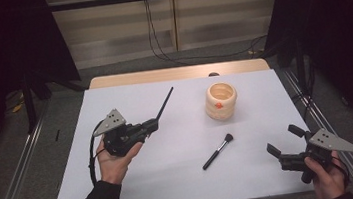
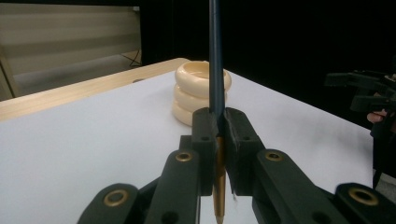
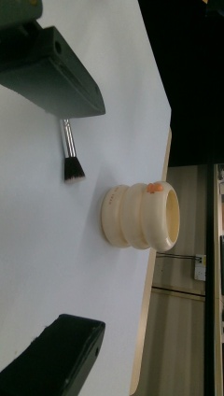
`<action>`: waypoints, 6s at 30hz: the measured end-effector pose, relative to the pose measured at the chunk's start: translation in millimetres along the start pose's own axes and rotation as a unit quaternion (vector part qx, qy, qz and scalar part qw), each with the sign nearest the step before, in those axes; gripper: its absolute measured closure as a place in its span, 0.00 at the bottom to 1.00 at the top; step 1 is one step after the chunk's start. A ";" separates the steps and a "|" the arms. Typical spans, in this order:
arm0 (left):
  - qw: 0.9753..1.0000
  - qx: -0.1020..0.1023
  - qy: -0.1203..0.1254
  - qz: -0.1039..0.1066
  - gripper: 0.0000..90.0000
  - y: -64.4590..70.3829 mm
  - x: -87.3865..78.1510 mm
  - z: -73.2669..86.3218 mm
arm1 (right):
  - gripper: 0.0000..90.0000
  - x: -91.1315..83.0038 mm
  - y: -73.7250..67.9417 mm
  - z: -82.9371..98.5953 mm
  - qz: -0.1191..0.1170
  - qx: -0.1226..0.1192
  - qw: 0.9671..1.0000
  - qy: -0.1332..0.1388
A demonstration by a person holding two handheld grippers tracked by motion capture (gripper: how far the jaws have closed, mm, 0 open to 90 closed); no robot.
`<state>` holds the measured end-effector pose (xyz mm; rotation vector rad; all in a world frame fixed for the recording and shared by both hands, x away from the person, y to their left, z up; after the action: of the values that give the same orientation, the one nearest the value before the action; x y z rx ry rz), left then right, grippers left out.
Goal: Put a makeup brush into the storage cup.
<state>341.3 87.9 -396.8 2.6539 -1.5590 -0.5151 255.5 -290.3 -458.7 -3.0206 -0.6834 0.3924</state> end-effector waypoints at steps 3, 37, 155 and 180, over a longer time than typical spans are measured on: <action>1.000 0.006 0.000 0.006 0.93 4.8 1.7 -1.4 | 0.00 -0.1 0.2 -0.1 0.001 0.000 1.000 0.001; 0.996 0.037 -0.023 0.084 0.93 69.6 40.9 -13.6 | 0.00 1.1 -0.7 -0.1 -0.002 -0.001 1.000 0.002; 0.926 0.086 -0.330 0.163 0.93 92.5 60.9 66.4 | 0.03 89.3 -104.4 -90.2 -0.289 -0.161 0.943 -0.047; 0.923 0.080 -0.339 0.162 0.93 92.1 63.1 69.8 | 0.21 88.6 -124.5 -40.2 -0.337 -0.231 0.885 -0.222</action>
<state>271.3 -1.7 -463.0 2.3509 -2.2289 -1.4435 290.4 -138.6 -431.7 -2.7843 -2.0281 1.0000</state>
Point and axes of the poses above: each handheld gripper's, and its own axes: x roughly forward along the jaws, z roughly out of its underside, y roughly to its right, the point moved 8 cm from there along x, roughly forward along the jaws, and after that the axes turned 1 degree about z, right-handed, at the moved point
